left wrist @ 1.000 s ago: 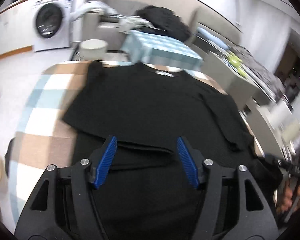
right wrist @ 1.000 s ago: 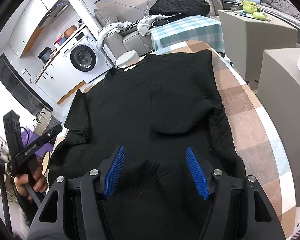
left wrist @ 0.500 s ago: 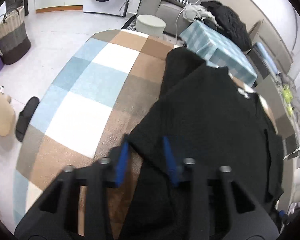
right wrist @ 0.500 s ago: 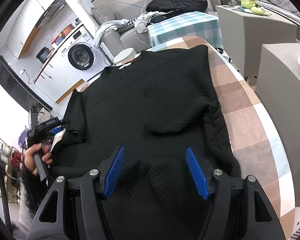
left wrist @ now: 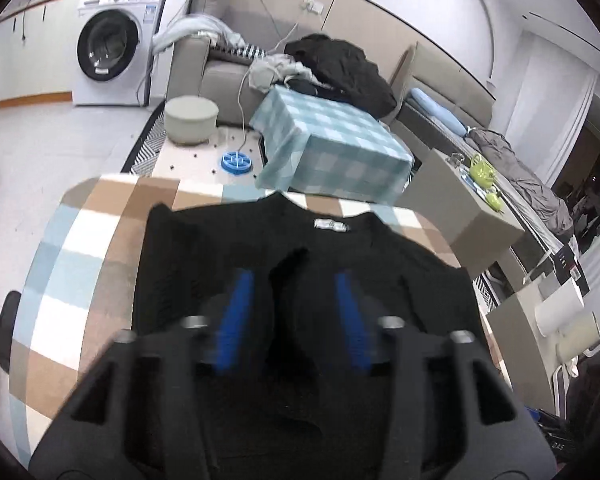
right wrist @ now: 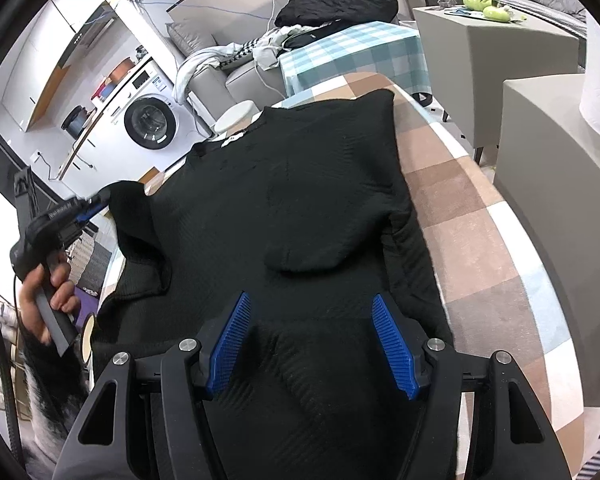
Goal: Fold small clothes
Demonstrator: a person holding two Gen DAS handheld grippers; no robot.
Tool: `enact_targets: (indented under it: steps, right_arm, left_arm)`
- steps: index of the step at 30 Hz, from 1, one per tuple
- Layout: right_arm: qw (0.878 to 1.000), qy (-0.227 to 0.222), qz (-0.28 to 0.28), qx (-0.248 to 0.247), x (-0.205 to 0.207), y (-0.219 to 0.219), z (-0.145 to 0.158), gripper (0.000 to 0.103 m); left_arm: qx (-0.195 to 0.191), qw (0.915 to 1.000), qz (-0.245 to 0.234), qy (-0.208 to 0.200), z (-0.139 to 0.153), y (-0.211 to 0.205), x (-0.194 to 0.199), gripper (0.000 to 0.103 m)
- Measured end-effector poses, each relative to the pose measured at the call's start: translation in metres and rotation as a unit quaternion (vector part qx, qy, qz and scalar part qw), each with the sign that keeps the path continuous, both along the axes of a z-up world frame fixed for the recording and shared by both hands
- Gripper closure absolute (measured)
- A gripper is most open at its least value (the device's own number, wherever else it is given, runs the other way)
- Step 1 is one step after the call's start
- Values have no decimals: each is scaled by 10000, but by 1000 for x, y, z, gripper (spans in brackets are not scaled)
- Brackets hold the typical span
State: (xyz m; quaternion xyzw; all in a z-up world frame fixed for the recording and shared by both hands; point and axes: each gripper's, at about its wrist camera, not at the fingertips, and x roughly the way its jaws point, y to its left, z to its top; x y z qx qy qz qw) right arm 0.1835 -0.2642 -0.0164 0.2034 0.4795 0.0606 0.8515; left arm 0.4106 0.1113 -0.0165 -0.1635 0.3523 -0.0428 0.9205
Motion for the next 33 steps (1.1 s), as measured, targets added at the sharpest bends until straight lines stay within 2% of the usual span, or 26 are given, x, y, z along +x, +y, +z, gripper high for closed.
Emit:
enact_targets:
  steps: [1,5,10,14,16,19,22,25,26,29,31,32,33]
  right_arm:
    - [10000,-21,-13,-9,-2,-1,1,38]
    - [9999,-56,-119,-48,-8,-10,5,38]
    - [9998,-89,-176,-83,-17,-17,7,38]
    - [9996,-129,-184,-168,-26,-22,12,37]
    - [9996,-118,-140,-221,-30,-25,12,31]
    - [9992,50,147,-378,-37,-28,9,30]
    - [9994,262,113,-192,-38,-38,-2,30]
    - [9978,614,-61,227,-32,-47,-19,30]
    - [9962,719,12,500,-30,-49,-27,30]
    - [9930,767,-115,888,-24,-53,-40,35]
    - [9930,825,-140,834,-18,-50,-46,53]
    - [9932,896,-103,731,-13,-47,-51,57]
    - [9942,877,-113,607,-10,-44,-50,70]
  left_arm:
    - [9,10000,-25,-35,3,-2,-3,51]
    - [39,10000,68,59,8,-3,-17,51]
    - [159,9990,374,211,-5,23,-58,51]
    - [254,9971,620,359,-18,42,-102,42]
    - [407,9956,732,427,-27,49,-128,42]
    - [592,9928,872,566,-43,60,-165,33]
    - [665,9894,1028,777,-60,72,-197,33]
    - [621,9863,1130,1025,-78,81,-219,33]
    - [586,9858,1137,1093,-84,84,-225,33]
    - [501,9840,1152,1265,-97,86,-236,33]
    - [483,9837,1132,1312,-102,86,-241,33]
    - [487,9836,1126,1324,-103,85,-240,33]
    - [489,9837,1114,1321,-104,84,-241,33]
